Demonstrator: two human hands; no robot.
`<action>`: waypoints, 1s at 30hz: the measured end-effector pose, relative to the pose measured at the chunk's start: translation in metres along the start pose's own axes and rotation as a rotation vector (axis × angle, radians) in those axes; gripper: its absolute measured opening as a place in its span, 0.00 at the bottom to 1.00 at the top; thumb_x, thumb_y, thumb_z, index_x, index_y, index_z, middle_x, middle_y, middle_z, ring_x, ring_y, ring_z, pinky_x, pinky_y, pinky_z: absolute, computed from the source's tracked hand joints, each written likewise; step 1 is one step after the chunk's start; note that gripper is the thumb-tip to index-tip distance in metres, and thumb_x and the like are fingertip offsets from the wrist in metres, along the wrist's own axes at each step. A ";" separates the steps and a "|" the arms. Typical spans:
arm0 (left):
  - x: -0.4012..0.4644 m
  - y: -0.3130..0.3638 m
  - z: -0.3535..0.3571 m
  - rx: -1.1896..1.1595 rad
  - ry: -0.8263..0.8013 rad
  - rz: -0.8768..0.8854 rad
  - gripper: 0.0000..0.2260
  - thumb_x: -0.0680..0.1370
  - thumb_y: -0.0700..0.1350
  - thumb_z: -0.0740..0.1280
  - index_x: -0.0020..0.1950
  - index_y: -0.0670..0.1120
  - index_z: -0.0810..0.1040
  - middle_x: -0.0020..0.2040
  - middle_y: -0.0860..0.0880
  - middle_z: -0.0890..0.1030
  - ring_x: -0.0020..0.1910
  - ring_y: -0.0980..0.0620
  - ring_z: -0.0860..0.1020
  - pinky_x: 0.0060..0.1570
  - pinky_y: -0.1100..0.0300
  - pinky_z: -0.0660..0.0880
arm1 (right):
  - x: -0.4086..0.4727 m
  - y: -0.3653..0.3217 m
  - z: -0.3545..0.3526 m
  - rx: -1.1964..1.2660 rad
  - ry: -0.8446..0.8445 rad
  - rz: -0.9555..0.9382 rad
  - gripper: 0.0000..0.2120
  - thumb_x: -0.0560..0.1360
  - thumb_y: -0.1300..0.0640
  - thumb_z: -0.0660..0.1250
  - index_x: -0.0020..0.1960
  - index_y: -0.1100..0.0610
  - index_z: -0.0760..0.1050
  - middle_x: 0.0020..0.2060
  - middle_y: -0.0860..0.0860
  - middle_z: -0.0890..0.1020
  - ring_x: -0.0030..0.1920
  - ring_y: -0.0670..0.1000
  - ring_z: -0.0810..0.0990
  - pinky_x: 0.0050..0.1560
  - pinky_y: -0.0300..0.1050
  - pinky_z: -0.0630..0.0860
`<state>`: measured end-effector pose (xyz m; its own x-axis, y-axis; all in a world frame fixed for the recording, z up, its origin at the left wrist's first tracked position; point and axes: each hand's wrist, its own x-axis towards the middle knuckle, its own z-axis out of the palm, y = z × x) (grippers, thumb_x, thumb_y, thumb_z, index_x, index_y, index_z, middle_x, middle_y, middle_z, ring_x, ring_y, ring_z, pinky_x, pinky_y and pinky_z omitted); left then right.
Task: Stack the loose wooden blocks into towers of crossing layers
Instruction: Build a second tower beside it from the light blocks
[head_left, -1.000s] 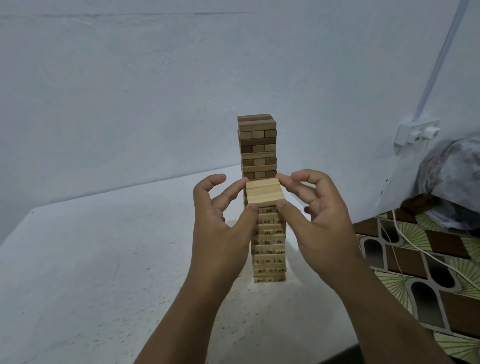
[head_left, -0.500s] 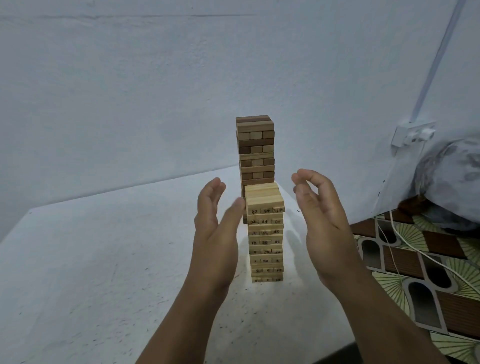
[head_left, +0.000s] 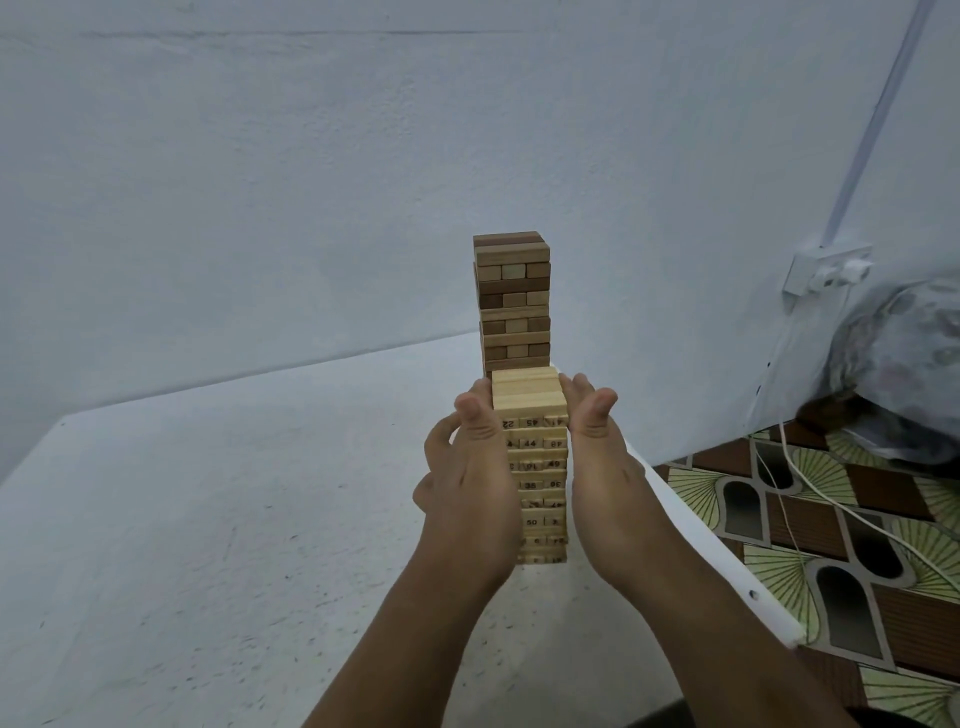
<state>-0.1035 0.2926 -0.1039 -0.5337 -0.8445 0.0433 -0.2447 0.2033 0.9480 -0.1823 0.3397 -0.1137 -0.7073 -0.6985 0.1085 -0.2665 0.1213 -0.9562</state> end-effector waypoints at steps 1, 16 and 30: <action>0.001 -0.002 0.000 -0.002 -0.004 0.007 0.35 0.64 0.79 0.31 0.63 0.78 0.65 0.75 0.57 0.65 0.76 0.46 0.59 0.74 0.36 0.51 | 0.002 0.002 0.000 -0.015 0.010 -0.010 0.43 0.48 0.13 0.29 0.61 0.20 0.54 0.77 0.36 0.53 0.79 0.47 0.49 0.75 0.66 0.41; -0.002 0.009 -0.006 -0.013 -0.010 0.004 0.21 0.67 0.76 0.33 0.49 0.86 0.61 0.77 0.57 0.61 0.78 0.46 0.56 0.75 0.35 0.50 | 0.010 0.007 -0.002 -0.102 0.038 -0.058 0.57 0.45 0.13 0.29 0.70 0.31 0.56 0.78 0.41 0.53 0.79 0.49 0.48 0.76 0.63 0.40; 0.007 -0.003 -0.004 0.018 -0.020 0.042 0.32 0.67 0.79 0.32 0.62 0.78 0.65 0.74 0.56 0.66 0.76 0.44 0.60 0.72 0.33 0.56 | 0.005 0.001 -0.005 -0.129 0.019 -0.086 0.40 0.46 0.14 0.27 0.56 0.21 0.49 0.78 0.38 0.47 0.78 0.45 0.43 0.76 0.62 0.36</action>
<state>-0.1033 0.2847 -0.1055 -0.5600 -0.8250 0.0768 -0.2360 0.2477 0.9397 -0.1891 0.3403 -0.1126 -0.6900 -0.6971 0.1946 -0.4079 0.1525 -0.9002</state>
